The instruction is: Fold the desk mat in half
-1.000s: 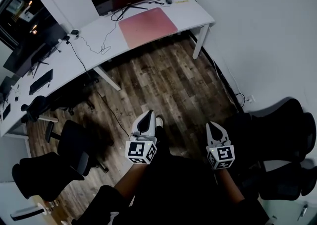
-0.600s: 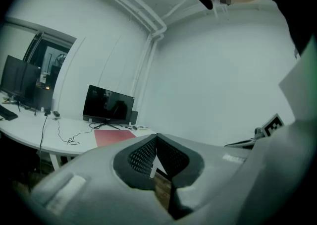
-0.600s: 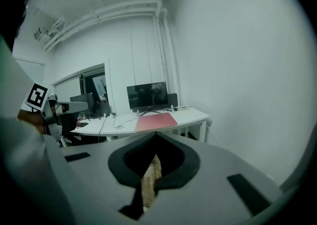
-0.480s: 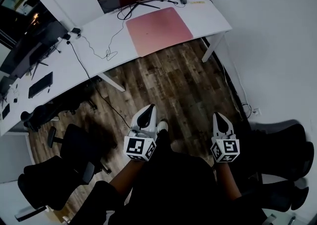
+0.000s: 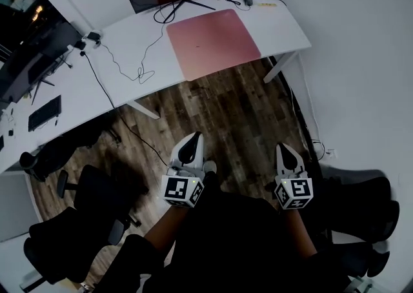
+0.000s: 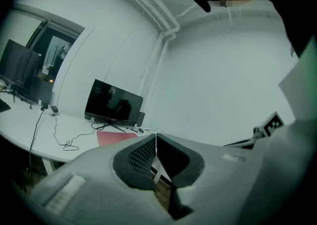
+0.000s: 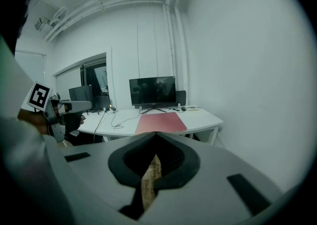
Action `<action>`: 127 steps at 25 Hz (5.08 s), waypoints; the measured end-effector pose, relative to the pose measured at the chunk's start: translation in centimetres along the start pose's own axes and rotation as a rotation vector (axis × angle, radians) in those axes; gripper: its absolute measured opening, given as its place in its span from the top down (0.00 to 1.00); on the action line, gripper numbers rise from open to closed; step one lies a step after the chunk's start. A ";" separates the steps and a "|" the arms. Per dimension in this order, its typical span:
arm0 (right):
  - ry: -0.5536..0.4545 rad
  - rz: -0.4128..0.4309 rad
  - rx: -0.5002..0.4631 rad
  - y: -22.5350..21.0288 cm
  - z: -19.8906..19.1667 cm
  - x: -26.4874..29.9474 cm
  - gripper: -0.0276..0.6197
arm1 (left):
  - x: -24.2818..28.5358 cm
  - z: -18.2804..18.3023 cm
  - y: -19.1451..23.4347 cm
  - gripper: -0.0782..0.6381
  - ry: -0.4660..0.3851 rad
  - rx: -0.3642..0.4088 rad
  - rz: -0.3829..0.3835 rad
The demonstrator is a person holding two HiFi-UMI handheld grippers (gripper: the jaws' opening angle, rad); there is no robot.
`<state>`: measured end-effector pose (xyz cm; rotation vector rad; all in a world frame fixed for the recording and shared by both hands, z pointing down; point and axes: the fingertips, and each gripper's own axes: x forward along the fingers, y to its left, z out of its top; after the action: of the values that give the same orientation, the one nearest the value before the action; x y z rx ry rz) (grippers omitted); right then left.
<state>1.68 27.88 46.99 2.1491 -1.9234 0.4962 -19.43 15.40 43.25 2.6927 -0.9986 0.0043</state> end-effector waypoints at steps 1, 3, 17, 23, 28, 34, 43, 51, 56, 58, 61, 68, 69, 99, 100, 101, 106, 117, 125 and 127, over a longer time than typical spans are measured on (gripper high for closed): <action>0.003 0.004 -0.008 0.3 0.5 0.9 0.96 | 0.3 0.2 0.9 0.86 -0.005 -0.009 -0.001; 0.008 0.016 -0.025 1.1 1.3 2.8 0.96 | 0.9 0.7 2.7 0.86 -0.014 -0.020 0.005; 0.032 0.041 -0.067 1.8 3.6 7.8 0.96 | 3.9 0.8 6.1 0.86 -0.055 -0.097 -0.003; 0.005 0.081 -0.071 0.8 5.6 11.5 0.96 | 4.2 0.0 7.4 0.86 -0.008 -0.053 0.051; 0.029 0.158 -0.054 -0.5 6.7 17.3 0.96 | 7.6 1.4 9.0 0.86 -0.062 -0.076 0.130; 0.024 0.277 -0.095 -2.4 10.5 25.1 0.96 | 12.9 2.7 11.6 0.86 -0.050 -0.052 0.246; 0.058 0.401 -0.117 -7.9 13.1 33.9 0.96 | 21.3 4.3 12.6 0.86 -0.049 -0.065 0.385; 0.069 0.416 -0.081 -13.0 15.0 39.0 0.96 | 28.0 5.4 12.1 0.86 -0.014 0.006 0.421; 0.089 0.447 -0.072 -15.3 15.0 41.0 0.96 | 30.1 4.2 13.2 0.86 0.004 -0.101 0.487; 0.097 0.465 -0.075 -15.7 14.9 42.0 0.96 | 30.4 4.0 13.8 0.86 0.010 -0.116 0.521; 0.108 0.481 -0.076 -15.9 14.6 43.2 0.96 | 30.5 3.5 14.3 0.86 0.036 -0.091 0.551; 0.129 0.486 -0.068 -14.1 14.6 45.5 0.96 | 29.9 1.4 16.4 0.86 0.132 -0.052 0.554; 0.133 0.484 -0.066 -13.7 14.5 45.7 0.96 | 29.7 0.8 16.9 0.86 0.145 -0.058 0.556; 0.341 0.434 -0.161 -10.0 8.6 50.5 0.96 | 28.1 -20.4 27.0 0.74 0.468 -0.538 0.563; 0.344 0.433 -0.162 -9.9 8.6 50.4 0.96 | 28.1 -21.2 27.2 0.72 0.481 -0.551 0.564; 0.348 0.430 -0.164 -9.9 8.6 50.4 0.96 | 28.2 -21.8 27.4 0.70 0.498 -0.554 0.560; 0.377 0.428 -0.187 -9.6 8.1 49.9 0.96 | 28.6 -24.9 28.0 0.66 0.512 -0.686 0.560; 0.374 0.447 -0.202 -8.4 8.7 49.5 0.96 | 29.4 -25.7 29.3 0.68 0.324 -1.052 0.599; 0.367 0.440 -0.168 -9.1 9.0 49.2 0.96 | 28.9 -24.2 28.6 0.81 0.321 -1.021 0.634; 0.357 0.440 -0.161 -9.2 9.3 49.3 0.96 | 29.0 -23.5 28.4 0.84 0.309 -1.007 0.627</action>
<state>16.21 -19.73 58.10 1.4207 -2.1311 0.7152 -13.43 -17.90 75.77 1.3794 -1.2444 0.0293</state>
